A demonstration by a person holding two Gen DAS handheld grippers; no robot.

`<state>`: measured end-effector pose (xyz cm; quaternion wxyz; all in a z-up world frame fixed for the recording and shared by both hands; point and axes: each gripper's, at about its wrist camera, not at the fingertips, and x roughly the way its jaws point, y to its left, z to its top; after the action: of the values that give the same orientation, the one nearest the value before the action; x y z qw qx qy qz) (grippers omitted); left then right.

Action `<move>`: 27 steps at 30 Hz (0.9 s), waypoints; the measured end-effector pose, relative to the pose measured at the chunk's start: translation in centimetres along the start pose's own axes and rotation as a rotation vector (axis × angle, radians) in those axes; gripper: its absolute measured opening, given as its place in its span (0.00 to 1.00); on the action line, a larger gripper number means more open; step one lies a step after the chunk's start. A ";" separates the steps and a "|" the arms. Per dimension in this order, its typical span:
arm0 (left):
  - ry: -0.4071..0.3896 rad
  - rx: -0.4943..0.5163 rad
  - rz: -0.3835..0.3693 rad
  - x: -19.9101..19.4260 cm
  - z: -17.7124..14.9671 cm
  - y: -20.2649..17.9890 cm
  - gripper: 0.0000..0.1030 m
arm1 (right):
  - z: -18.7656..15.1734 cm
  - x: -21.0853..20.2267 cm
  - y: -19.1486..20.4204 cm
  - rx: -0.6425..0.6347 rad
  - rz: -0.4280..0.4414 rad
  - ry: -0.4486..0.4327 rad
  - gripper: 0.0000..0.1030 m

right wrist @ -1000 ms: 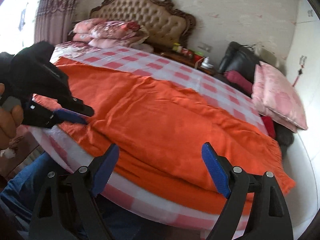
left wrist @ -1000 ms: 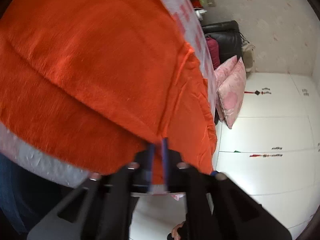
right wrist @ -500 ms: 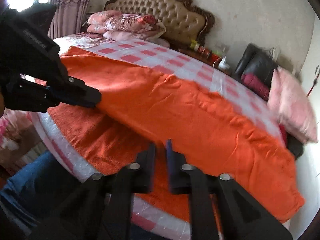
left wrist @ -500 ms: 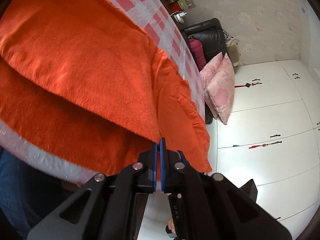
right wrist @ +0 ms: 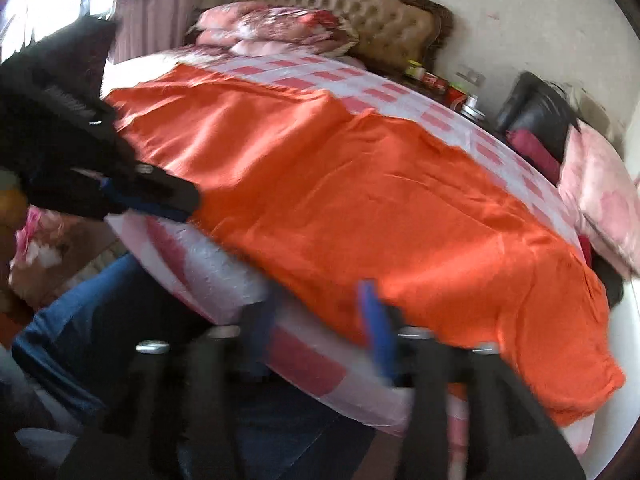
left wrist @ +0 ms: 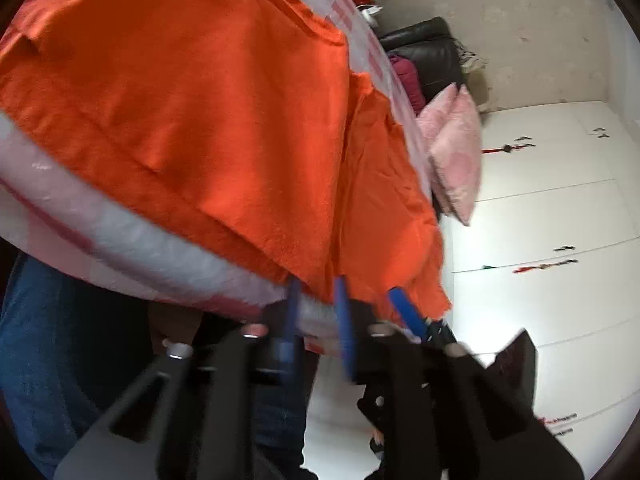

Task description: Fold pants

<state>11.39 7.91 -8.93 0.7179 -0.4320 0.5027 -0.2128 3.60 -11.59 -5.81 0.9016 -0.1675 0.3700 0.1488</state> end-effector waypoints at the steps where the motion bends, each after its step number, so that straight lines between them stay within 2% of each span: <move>1: -0.010 -0.004 -0.013 -0.9 0.0 0.7 0.24 | -0.3 -0.4 -0.8 0.030 0.033 -0.001 0.62; 3: -0.101 -0.016 -0.024 -4.8 0.6 2.7 0.24 | -1.1 -0.9 -2.0 0.083 0.081 0.003 0.62; 8: -0.495 -0.124 0.104 -18.0 3.0 10.0 0.25 | -2.8 -3.2 -6.5 0.251 0.119 -0.026 0.64; 9: -0.546 -0.123 0.127 -19.9 3.6 11.1 0.28 | -2.8 -3.4 -7.6 0.288 0.095 -0.033 0.66; 10: -0.568 -0.110 0.146 -21.1 4.3 11.8 0.36 | -2.7 -3.5 -8.3 0.307 0.058 -0.035 0.67; 11: -0.561 -0.075 0.156 -21.9 5.3 12.3 0.44 | -2.6 -3.5 -8.8 0.315 0.029 -0.032 0.67; 12: -0.541 -0.042 0.175 -22.1 6.2 12.6 0.44 | -2.6 -3.4 -9.1 0.321 0.009 -0.025 0.67; 14: -0.515 0.040 0.276 -22.0 7.8 12.5 0.43 | -2.4 -3.1 -9.1 0.325 -0.029 -0.012 0.67; 17: -0.488 0.190 0.420 -21.3 8.8 11.5 0.43 | -1.6 -2.6 -7.4 0.263 -0.089 0.002 0.67; 19: -0.468 0.292 0.501 -20.4 8.7 10.4 0.43 | -0.4 -2.4 -4.7 0.162 -0.109 -0.005 0.67; 21: -0.465 0.417 0.635 -19.2 8.3 9.1 0.43 | 1.1 -2.0 -1.3 0.036 -0.101 -0.021 0.67; 22: -0.462 0.500 0.652 -18.5 7.4 7.8 0.43 | 1.7 -1.8 0.1 -0.014 -0.101 -0.032 0.67; 23: -0.451 0.561 0.631 -18.0 6.7 6.8 0.43 | 2.7 -1.5 2.2 -0.082 -0.104 -0.050 0.67; 27: -0.392 0.891 0.617 -14.3 1.9 3.3 0.43 | 5.6 0.1 7.4 -0.210 -0.036 -0.103 0.65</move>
<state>6.95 21.01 -3.73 0.9391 0.0476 0.3250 -0.1007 4.22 -2.61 -3.58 0.8994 -0.2596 0.3028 0.1789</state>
